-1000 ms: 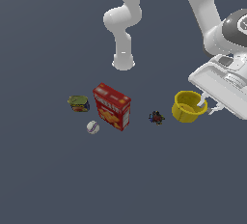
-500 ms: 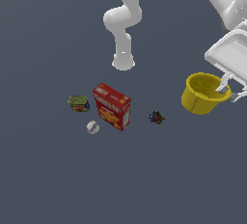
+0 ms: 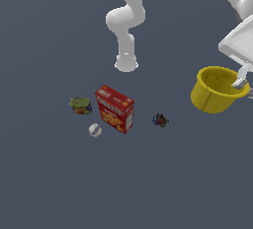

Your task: Pick up a designated object from a clutter of objects.

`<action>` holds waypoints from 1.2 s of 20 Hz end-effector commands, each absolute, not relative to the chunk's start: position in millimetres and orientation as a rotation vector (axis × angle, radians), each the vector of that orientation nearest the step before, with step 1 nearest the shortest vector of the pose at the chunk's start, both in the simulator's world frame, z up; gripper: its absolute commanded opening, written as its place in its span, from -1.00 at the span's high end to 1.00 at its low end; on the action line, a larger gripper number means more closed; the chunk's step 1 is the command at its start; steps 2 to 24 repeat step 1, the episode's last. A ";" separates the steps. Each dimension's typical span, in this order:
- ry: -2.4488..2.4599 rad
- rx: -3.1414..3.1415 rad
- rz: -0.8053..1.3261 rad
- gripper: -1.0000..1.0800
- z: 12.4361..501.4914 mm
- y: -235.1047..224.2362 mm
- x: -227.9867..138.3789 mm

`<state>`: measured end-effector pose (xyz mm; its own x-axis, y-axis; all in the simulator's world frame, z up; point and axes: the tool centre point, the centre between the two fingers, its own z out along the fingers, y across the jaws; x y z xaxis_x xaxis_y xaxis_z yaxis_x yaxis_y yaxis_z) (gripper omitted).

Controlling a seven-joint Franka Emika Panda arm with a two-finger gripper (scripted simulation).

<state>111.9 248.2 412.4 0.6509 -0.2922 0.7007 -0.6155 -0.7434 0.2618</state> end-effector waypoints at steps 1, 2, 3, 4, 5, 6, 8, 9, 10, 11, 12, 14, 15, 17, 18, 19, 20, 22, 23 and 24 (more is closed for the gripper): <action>-0.709 2.384 0.896 1.00 415.4 248.2 112.7; -0.709 2.384 0.896 1.00 415.4 248.2 112.7; -0.709 2.384 0.896 1.00 415.4 248.2 112.7; -0.709 2.384 0.896 1.00 415.4 248.2 112.7; -0.709 2.384 0.896 1.00 415.4 248.2 112.7; -0.709 2.384 0.896 1.00 415.4 248.2 112.7; -0.709 2.384 0.896 1.00 415.4 248.2 112.7; -0.709 2.384 0.896 1.00 415.4 248.2 112.7; -0.709 2.384 0.896 1.00 415.4 248.2 112.7; -0.709 2.384 0.896 1.00 415.4 248.2 112.7; -0.709 2.384 0.896 1.00 415.4 248.2 112.7; -0.709 2.384 0.896 1.00 415.4 248.2 112.7; -0.709 2.384 0.896 1.00 415.4 248.2 112.7; -0.709 2.384 0.896 1.00 415.4 248.2 112.7; -0.709 2.384 0.896 1.00 415.4 248.2 112.7; -0.709 2.384 0.896 1.00 415.4 248.2 112.7; -0.709 2.384 0.896 1.00 415.4 248.2 112.7; -0.709 2.384 0.896 1.00 415.4 248.2 112.7; -0.709 2.384 0.896 1.00 415.4 248.2 112.7; -0.709 2.384 0.896 1.00 415.4 248.2 112.7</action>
